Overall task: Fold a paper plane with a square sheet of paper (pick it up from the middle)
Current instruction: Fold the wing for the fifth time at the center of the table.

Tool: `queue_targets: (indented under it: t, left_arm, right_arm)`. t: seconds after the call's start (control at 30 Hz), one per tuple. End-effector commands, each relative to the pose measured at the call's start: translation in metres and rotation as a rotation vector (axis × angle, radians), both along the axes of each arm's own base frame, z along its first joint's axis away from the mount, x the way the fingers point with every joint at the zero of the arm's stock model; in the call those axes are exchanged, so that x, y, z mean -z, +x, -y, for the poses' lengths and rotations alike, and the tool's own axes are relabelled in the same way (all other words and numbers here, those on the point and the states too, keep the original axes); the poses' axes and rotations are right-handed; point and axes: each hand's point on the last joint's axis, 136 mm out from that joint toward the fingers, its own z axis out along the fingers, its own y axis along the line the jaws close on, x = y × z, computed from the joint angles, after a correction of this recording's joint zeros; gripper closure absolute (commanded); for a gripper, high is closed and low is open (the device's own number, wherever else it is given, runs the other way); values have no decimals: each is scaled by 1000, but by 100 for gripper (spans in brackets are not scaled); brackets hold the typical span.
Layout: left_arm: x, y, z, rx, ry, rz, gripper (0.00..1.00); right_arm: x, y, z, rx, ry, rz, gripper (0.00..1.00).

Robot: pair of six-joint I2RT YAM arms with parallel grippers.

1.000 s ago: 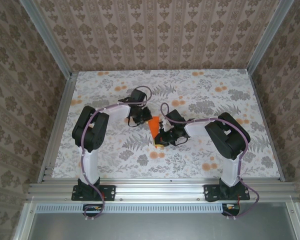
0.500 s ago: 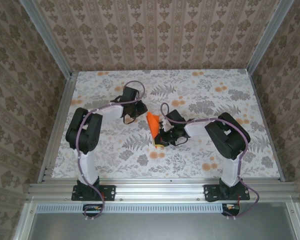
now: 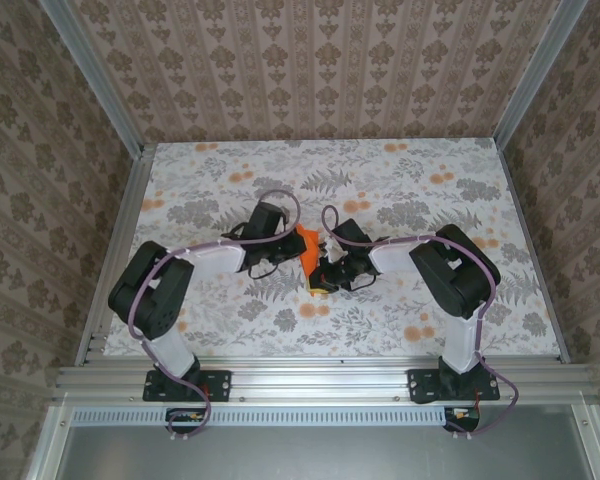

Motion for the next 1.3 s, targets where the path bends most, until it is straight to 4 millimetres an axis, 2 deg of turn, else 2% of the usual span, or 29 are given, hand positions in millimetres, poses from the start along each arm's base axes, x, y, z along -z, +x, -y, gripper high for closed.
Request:
queue_targets:
  t: [0.0, 0.13, 0.3, 0.43, 0.73, 1.27]
  left_arm:
    - [10, -19, 10, 34, -24, -54, 91]
    - [29, -34, 5, 37, 24, -99, 91]
    - [44, -34, 3, 37, 57, -117, 91]
    - [49, -21, 3, 22, 96, -105, 92]
    - [60, 1, -17, -21, 159, -71, 91]
    - [57, 57, -26, -81, 194, -31, 92]
  right_arm:
    - [78, -56, 58, 50, -328, -251, 98]
    - [79, -56, 59, 52, -332, -253, 98]
    - [81, -59, 61, 54, -338, -261, 98]
    - [82, -61, 63, 52, -344, -267, 98]
    - [88, -75, 74, 22, -385, -292, 98]
    - [93, -85, 81, 10, -406, -308, 98]
